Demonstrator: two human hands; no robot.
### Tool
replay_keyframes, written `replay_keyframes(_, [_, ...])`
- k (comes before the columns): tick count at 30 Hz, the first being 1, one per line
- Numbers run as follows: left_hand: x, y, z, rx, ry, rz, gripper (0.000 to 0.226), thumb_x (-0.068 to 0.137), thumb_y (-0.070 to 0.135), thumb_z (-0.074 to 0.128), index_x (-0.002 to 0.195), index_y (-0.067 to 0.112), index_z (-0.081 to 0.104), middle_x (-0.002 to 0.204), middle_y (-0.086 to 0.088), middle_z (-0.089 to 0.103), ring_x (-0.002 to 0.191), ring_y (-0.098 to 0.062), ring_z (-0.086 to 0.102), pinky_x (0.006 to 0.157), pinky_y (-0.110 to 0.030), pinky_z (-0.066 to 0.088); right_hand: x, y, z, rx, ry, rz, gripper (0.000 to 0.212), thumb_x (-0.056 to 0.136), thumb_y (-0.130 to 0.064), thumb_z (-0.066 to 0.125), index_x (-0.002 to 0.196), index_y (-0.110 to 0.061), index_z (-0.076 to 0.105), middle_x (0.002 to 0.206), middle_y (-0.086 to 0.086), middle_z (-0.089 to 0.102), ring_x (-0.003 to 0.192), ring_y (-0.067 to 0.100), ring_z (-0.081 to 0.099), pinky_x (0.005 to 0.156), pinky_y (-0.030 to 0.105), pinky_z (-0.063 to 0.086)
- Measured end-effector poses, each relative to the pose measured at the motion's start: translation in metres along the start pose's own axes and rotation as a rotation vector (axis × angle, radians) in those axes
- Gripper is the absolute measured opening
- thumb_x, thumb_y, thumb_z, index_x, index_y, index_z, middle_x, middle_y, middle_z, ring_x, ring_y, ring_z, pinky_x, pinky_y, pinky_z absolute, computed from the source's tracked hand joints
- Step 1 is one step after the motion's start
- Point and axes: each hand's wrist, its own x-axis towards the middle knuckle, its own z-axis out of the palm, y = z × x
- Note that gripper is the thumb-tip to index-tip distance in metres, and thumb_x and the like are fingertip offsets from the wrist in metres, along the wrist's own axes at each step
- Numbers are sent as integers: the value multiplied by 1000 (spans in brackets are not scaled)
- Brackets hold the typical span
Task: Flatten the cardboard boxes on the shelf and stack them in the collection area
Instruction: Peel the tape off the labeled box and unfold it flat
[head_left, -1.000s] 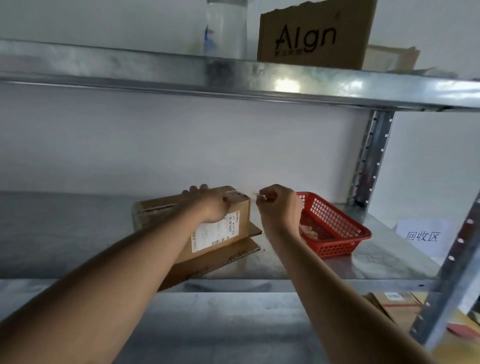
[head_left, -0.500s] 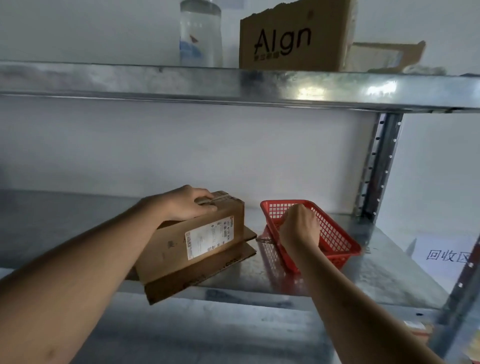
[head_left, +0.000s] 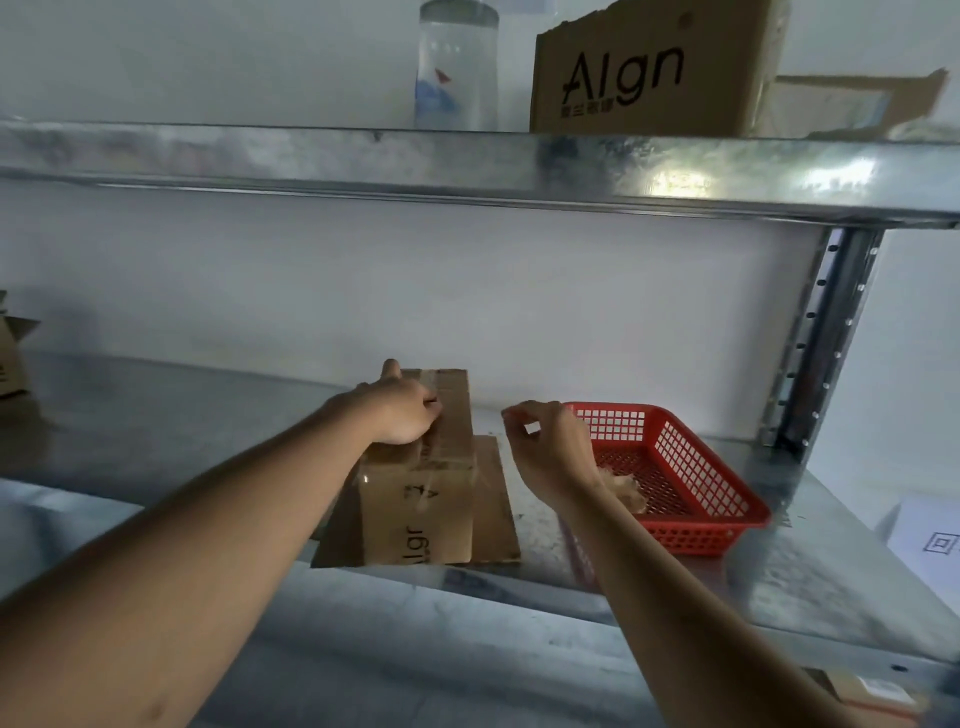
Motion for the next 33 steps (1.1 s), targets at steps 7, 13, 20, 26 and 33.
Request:
replay_keyframes(7, [1,-21,4,-45,89,-18,56,107,58,36,154,31,46,148,-11,31,134,-38,49,110,-45,39,-11,-6,11,256,-479,-24,81,71,-62,83,143,-37,57,118,-26,66,92,-5,70,76,19,58])
replay_keyframes(13, [6,-38,9,-134,203,244,38,106,45,51,142,38,61,156,-1,44,144,-26,38,116,-39,32,-24,3,23,307,-289,-115,80,65,-36,96,138,-37,62,114,-27,70,95,-7,70,81,18,59])
replay_keyframes(20, [6,-36,15,-398,28,346,64,78,77,60,133,45,65,158,16,44,150,-12,35,121,-36,24,-23,11,7,371,-245,-198,64,71,-22,95,105,-69,67,94,-18,77,86,6,75,79,24,62])
replay_keyframes(26, [3,-32,17,-475,21,330,74,67,79,69,133,45,67,159,17,43,148,-6,35,119,-29,22,-24,10,2,565,-159,-193,29,73,-3,90,88,-27,84,90,2,79,84,27,77,83,52,63])
replay_keyframes(33, [2,-25,20,-466,55,296,55,83,61,75,133,39,68,159,12,45,146,-8,40,108,-21,23,-27,1,-9,284,-25,-427,13,79,-2,86,86,-13,84,84,-3,75,75,11,70,71,13,52])
